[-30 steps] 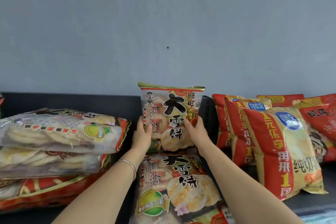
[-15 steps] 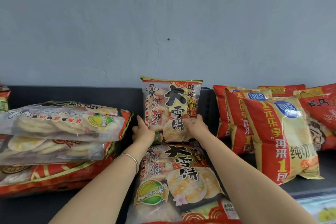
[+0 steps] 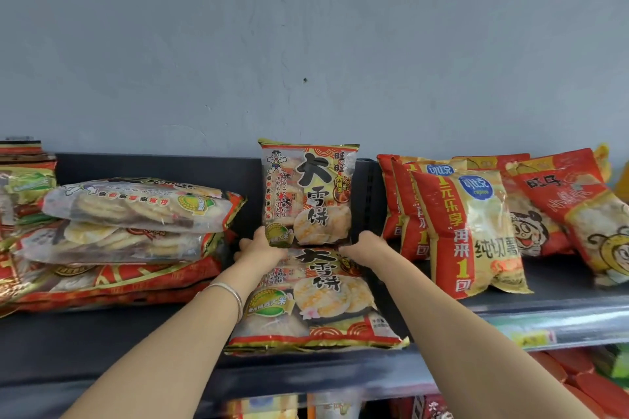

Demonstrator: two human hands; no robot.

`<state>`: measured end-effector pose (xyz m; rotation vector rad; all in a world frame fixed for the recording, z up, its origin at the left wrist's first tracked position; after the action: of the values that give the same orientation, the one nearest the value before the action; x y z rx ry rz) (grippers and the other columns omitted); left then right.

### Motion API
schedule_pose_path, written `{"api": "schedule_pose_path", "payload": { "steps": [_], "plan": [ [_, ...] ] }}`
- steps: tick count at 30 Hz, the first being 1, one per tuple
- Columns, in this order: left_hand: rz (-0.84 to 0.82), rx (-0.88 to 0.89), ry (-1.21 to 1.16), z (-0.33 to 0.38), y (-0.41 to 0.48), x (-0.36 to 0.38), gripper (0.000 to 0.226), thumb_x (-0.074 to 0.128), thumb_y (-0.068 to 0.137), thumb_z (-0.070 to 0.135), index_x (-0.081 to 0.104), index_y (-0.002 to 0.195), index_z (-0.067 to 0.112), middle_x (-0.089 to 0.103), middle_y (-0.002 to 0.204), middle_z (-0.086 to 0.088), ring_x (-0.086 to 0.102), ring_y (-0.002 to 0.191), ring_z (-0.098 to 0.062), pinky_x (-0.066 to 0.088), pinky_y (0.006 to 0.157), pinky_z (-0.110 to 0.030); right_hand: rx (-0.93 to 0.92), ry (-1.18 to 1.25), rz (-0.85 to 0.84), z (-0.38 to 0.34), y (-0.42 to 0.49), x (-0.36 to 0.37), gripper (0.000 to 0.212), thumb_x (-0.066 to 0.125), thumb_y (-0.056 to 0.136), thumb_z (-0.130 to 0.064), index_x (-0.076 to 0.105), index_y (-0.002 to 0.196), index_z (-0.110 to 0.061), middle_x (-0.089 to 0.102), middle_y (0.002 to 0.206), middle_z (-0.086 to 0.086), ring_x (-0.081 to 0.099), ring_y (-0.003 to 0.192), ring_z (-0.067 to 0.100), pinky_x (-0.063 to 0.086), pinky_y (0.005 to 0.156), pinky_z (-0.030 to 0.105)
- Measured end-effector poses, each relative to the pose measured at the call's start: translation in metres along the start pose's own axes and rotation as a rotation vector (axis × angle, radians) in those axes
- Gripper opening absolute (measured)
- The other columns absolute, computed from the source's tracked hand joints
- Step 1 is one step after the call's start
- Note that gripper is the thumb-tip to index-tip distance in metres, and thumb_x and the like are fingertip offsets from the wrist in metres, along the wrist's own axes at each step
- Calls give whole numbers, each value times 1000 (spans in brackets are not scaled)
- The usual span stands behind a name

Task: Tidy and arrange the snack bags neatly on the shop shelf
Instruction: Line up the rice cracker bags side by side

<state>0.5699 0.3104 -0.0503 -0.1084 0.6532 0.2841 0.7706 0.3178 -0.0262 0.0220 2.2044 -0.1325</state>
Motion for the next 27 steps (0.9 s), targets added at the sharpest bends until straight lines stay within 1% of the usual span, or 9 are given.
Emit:
{"api": "schedule_pose_path", "payload": {
  "steps": [3,6,11,13,16,18,22,24,27],
  "plan": [
    [-67,-52,-22,-9,-12,3,77,68,81,39,29,143,18,35,142,-16,40,126,-33,36,107,-42,28,-19,-87,5,-16,5,65,57,93,-39,33,143,-5,49,135,15,55,116,29,51,94,39],
    [-98,-55,-73,-10,-22,3,70,72,79,34,37,136,10,52,132,-13,52,118,-30,43,101,-40,22,-18,-99,7,-25,6,62,58,92,-40,36,140,-6,52,131,14,58,112,28,54,90,39],
    [-93,-38,-146,-9,-37,1,66,68,85,23,34,139,8,50,132,-14,53,115,-28,44,92,-30,25,94,-78,13,-34,3,74,66,87,-37,29,144,-8,49,132,14,57,109,30,56,87,44],
    [-87,-21,-166,-6,-44,-1,69,71,79,30,38,135,10,53,128,-14,54,112,-30,45,97,-37,28,137,-55,16,-37,0,73,67,87,-37,31,143,-9,50,129,13,57,108,29,56,86,43],
    [-58,-27,-164,-4,-51,-5,87,69,59,48,38,135,19,48,131,-15,52,114,-33,44,100,-45,0,225,-13,17,-40,-7,72,67,85,-41,35,142,-11,53,128,12,58,107,27,55,88,41],
    [3,-15,-190,-1,-54,-7,77,69,71,45,36,137,22,42,136,-16,48,117,-35,42,101,-46,-21,298,24,18,-42,-11,71,67,85,-44,38,140,-10,55,125,11,58,108,27,54,88,37],
    [196,113,-278,4,-60,-12,58,63,84,39,37,135,28,36,136,-12,42,120,-33,38,103,-45,-34,552,94,18,-42,-14,61,72,79,-47,50,117,-4,62,100,7,64,93,24,56,84,39],
    [280,221,-301,13,-67,-15,55,63,86,34,39,134,27,36,135,-10,41,121,-31,38,102,-41,-43,731,50,15,-42,-14,58,76,77,-42,53,116,-5,67,103,9,68,90,26,57,83,44],
    [372,360,-297,28,-75,-20,53,63,87,25,41,136,26,36,137,-10,40,124,-29,36,103,-38,-93,892,-68,8,-46,-16,59,78,78,-31,44,125,-16,63,116,9,66,98,28,55,89,48]
  ]
}}
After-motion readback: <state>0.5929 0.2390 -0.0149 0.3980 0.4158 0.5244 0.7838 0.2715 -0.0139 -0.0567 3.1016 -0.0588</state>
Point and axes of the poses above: each hand's wrist, its own y-axis towards the middle knuckle, its own x-axis out of the palm, z = x × y, the point moved 2 cm from there along y, towards the middle knuckle
